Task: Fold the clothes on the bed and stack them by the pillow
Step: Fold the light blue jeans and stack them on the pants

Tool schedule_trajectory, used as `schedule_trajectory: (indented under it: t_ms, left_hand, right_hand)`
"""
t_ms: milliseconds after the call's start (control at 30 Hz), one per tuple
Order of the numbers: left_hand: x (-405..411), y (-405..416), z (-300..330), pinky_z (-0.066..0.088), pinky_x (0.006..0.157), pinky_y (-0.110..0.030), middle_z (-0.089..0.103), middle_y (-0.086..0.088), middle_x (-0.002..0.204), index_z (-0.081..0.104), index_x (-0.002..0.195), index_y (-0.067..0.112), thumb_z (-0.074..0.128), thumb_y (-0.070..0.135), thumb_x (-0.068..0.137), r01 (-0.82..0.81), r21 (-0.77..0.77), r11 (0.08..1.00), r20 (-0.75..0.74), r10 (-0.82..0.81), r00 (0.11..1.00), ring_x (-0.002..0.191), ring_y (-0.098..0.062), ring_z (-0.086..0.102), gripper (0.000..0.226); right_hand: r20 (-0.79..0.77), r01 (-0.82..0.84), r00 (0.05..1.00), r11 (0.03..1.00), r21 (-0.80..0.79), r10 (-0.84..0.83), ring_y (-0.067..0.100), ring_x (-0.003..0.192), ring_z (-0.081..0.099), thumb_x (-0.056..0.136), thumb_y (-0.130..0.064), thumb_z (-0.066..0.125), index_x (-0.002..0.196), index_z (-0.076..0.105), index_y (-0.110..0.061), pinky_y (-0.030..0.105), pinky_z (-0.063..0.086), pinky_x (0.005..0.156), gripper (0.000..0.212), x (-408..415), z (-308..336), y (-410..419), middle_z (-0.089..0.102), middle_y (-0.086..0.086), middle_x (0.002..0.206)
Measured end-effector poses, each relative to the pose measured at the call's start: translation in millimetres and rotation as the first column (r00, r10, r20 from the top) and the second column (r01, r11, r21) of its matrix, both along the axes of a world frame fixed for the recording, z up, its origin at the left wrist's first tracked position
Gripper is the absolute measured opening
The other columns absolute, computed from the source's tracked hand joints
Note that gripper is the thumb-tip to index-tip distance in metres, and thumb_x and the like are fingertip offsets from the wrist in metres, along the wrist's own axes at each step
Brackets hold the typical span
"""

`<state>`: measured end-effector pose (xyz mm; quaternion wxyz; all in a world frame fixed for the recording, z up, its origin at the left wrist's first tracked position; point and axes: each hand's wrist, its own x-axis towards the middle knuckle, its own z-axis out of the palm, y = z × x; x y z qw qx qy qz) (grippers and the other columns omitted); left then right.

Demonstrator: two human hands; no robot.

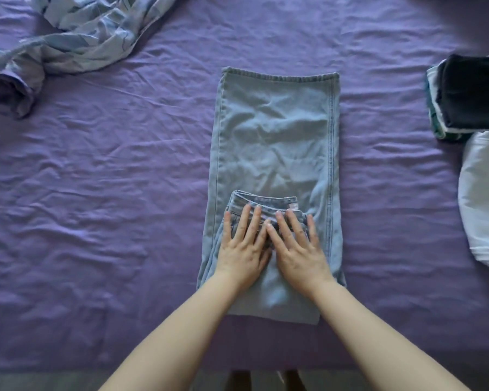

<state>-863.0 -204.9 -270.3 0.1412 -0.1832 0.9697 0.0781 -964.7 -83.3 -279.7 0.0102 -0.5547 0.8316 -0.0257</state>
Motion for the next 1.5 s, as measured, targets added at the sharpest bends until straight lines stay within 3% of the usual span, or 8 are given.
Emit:
schedule_trajectory:
  t_ms: [167, 367, 500, 667, 800, 1033, 1333, 1500]
  left_hand:
    - [39.9, 26.6, 19.7, 0.024, 0.109, -0.059, 0.043, -0.013, 0.145, 0.057, 0.131, 0.015, 0.039, 0.031, 0.086, 0.117, 0.018, 0.993, 0.119, -0.118, 0.986, 0.136, -0.032, 0.037, 0.051]
    - [62.9, 42.7, 28.2, -0.008, 0.116, -0.045, -0.012, -0.007, 0.158, 0.007, 0.152, 0.024, 0.020, 0.047, 0.098, 0.077, 0.144, 0.987, 0.221, -0.108, 0.969, 0.146, -0.024, -0.012, 0.060]
    - [68.1, 42.7, 6.7, 0.023, 0.114, -0.050, 0.015, -0.007, 0.152, 0.044, 0.141, 0.024, 0.022, 0.050, 0.089, 0.043, 0.140, 0.989, 0.197, -0.070, 0.978, 0.142, -0.025, 0.026, 0.062]
    - [65.7, 39.5, 15.0, -0.006, 0.117, -0.042, -0.013, 0.000, 0.157, 0.016, 0.150, 0.035, 0.000, 0.061, 0.086, 0.045, 0.267, 0.963, 0.200, -0.101, 0.975, 0.147, -0.018, -0.009, 0.071]
    - [71.3, 30.5, 27.6, -0.006, 0.117, -0.041, -0.011, 0.001, 0.158, 0.007, 0.151, 0.032, 0.042, 0.067, 0.085, 0.076, 0.312, 0.947, 0.228, -0.152, 0.962, 0.146, -0.017, -0.011, 0.083]
    - [35.5, 7.4, 79.8, 0.047, 0.067, -0.036, 0.056, -0.010, 0.121, 0.030, 0.146, 0.019, 0.053, 0.000, 0.080, 0.116, 0.202, 0.972, 0.059, -0.131, 0.990, 0.096, -0.032, 0.064, 0.072]
    - [-55.3, -52.7, 182.1, 0.038, 0.071, -0.028, 0.068, 0.001, 0.106, 0.063, 0.114, 0.023, 0.062, 0.030, 0.086, 0.088, 0.220, 0.971, 0.017, -0.094, 0.995, 0.099, -0.020, 0.061, 0.029]
    - [-88.2, -87.9, 202.9, 0.034, 0.064, -0.030, 0.067, 0.001, 0.095, 0.059, 0.089, 0.019, 0.064, 0.042, 0.084, 0.020, 0.154, 0.988, -0.023, -0.017, 1.000, 0.092, -0.021, 0.058, 0.024]
  right_hand:
    - [0.140, -0.067, 0.989, 0.993, 0.098, 0.053, 0.028, 0.130, 0.045, 0.081, -0.021, 0.041, 0.133, 0.042, -0.007, 0.049, 0.018, 0.111, 0.054, 41.2, 13.2, 36.4, 0.053, 0.013, 0.136]
    - [0.292, -0.185, 0.947, 0.970, 0.157, 0.134, 0.024, 0.131, 0.045, 0.071, -0.057, 0.062, 0.133, 0.047, -0.003, 0.041, 0.015, 0.111, 0.084, 62.3, 17.9, 64.5, 0.051, 0.010, 0.138]
    - [0.351, -0.196, 0.925, 0.974, 0.112, 0.145, 0.020, 0.129, 0.048, 0.048, -0.054, 0.082, 0.135, 0.039, -0.009, 0.035, 0.017, 0.111, 0.108, 54.0, 5.2, 64.6, 0.052, 0.005, 0.138]
    - [0.446, 0.000, 0.893, 0.991, -0.131, 0.059, 0.017, 0.112, 0.062, 0.061, -0.032, 0.081, 0.096, 0.065, -0.015, 0.026, 0.035, 0.095, 0.042, 49.6, -1.7, 57.8, 0.068, 0.002, 0.115]
    - [0.594, 0.075, 0.803, 0.997, -0.012, -0.054, 0.018, 0.102, 0.067, 0.059, -0.024, 0.081, 0.089, 0.070, -0.022, 0.027, 0.048, 0.082, 0.032, 38.1, 8.8, 47.9, 0.072, 0.000, 0.105]
    - [0.784, 0.069, 0.597, 0.984, 0.161, -0.170, 0.013, 0.088, 0.061, 0.084, -0.028, 0.063, 0.100, 0.067, -0.024, 0.030, 0.045, 0.077, 0.017, -18.2, 77.8, 18.1, 0.068, -0.005, 0.091]
    - [0.494, -0.331, 0.835, 0.938, 0.099, 0.243, 0.020, 0.141, 0.022, 0.069, -0.055, 0.065, 0.133, -0.027, -0.055, 0.035, 0.036, 0.106, 0.112, -67.8, 169.1, -0.1, -0.009, -0.005, 0.159]
    - [0.440, -0.152, 0.878, 0.982, -0.115, 0.187, 0.023, 0.121, 0.049, 0.078, -0.019, 0.053, 0.146, 0.022, -0.036, 0.035, 0.049, 0.086, 0.078, -104.6, 172.7, -23.6, 0.043, -0.001, 0.142]
